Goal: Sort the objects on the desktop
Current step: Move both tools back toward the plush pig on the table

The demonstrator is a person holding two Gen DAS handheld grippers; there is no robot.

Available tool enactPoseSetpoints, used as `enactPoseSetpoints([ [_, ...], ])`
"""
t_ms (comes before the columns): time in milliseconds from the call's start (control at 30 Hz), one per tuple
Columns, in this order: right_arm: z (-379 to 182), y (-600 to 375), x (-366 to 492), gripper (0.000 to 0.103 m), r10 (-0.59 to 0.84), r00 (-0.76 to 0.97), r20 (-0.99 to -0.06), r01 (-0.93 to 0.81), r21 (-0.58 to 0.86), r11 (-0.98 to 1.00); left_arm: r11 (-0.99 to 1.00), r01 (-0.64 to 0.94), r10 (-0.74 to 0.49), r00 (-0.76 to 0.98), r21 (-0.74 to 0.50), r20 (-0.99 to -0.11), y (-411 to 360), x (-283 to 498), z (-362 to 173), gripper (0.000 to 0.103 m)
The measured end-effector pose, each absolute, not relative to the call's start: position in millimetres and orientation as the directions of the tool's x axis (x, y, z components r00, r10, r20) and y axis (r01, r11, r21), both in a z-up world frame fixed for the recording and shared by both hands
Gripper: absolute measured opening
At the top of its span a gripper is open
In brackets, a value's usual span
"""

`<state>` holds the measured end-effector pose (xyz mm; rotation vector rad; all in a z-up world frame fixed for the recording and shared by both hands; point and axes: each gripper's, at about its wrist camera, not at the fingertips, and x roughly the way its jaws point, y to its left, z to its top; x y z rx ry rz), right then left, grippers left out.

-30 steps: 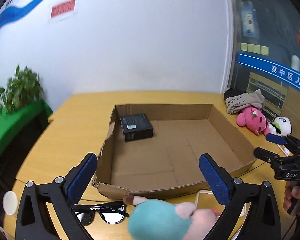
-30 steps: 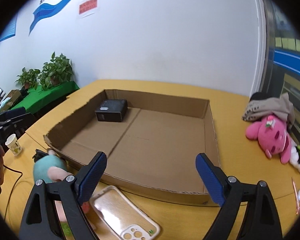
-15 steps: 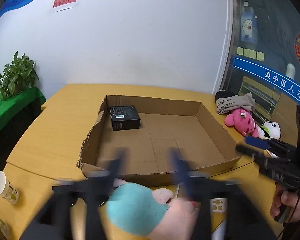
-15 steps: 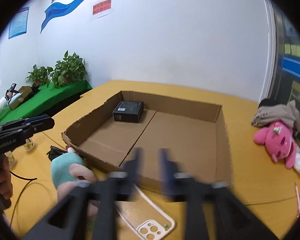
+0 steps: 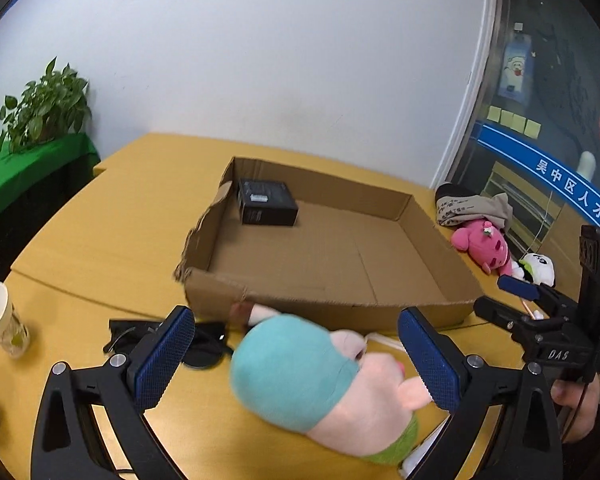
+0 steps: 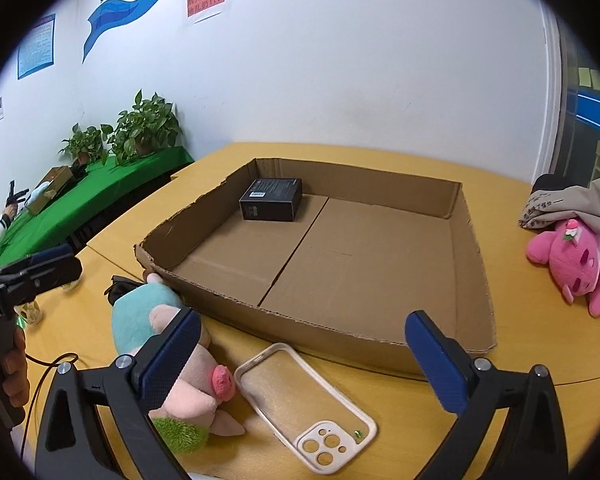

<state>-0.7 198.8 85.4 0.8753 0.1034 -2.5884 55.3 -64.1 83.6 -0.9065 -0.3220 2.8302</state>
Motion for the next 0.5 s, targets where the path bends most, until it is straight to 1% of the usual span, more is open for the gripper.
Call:
enactPoseSetpoints([
  [67, 84, 196, -1, 0.102, -0.363, -0.714, -0.599, 0.409, 0.064, -0.91, -0.964, -0.072, 0.21, -0.799, -0.257, -0.564, -67, 56, 80, 0.103],
  [300, 75, 182, 4, 0.102, -0.412, -0.666, -0.623, 0.482, 0.063, -0.874, -0.937, -0.049, 0.257, -0.764, -0.345, -0.591, -85, 55, 62, 0.103],
  [500, 50, 154, 16, 0.102, -0.535, -0.474, -0.699, 0.653, 0.128, -0.746, -0.911, -0.033, 0.306, -0.723, -0.412, -0.619, -93, 49, 42, 0.103],
])
